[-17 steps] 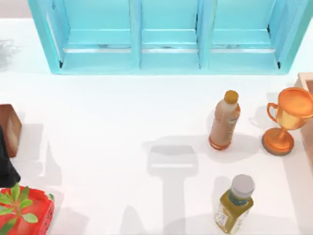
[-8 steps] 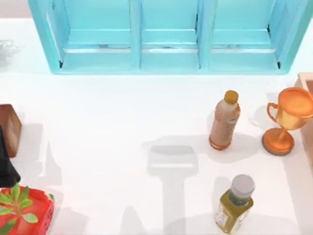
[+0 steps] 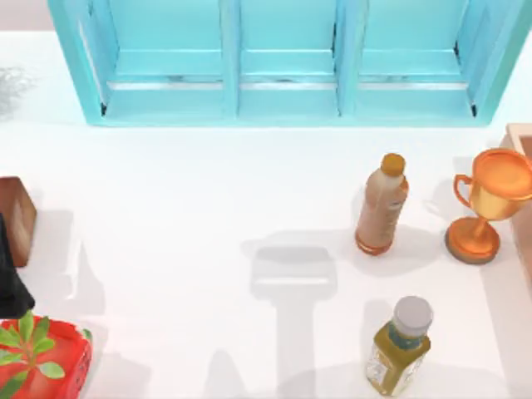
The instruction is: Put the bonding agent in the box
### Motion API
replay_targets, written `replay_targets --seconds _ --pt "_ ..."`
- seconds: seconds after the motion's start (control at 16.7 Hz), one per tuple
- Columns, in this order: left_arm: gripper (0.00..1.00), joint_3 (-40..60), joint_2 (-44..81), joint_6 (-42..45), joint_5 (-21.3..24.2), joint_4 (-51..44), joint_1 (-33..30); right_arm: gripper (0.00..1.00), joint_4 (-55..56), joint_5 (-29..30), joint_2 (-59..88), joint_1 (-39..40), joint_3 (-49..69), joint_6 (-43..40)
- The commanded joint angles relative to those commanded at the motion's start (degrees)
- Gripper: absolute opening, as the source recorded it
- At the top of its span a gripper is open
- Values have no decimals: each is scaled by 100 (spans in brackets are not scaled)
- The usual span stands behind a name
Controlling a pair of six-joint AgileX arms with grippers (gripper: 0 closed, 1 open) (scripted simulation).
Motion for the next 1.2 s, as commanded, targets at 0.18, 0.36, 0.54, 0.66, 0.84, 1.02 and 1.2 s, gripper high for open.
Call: replay_targets --seconds 0.18,0.36,0.54,0.66,0.84,1.02,1.2 --pt "100 0 0 0 0 0 0 0 876 -59 -152 211 -268 831" --pt "100 0 0 0 0 0 0 0 1202 -88 -222 302 -378 1156" --pt "100 0 0 0 0 0 0 0 1202 -88 -222 302 -378 1156" --pt "100 0 0 0 0 0 0 8 1202 -88 -222 302 -378 1156" --pt "100 0 0 0 0 0 0 30 1202 -88 -222 302 -378 1156" --pt "100 0 0 0 0 0 0 53 1202 -88 -222 302 -378 1156" --pt "100 0 0 0 0 0 0 75 1202 -88 -222 302 -378 1156"
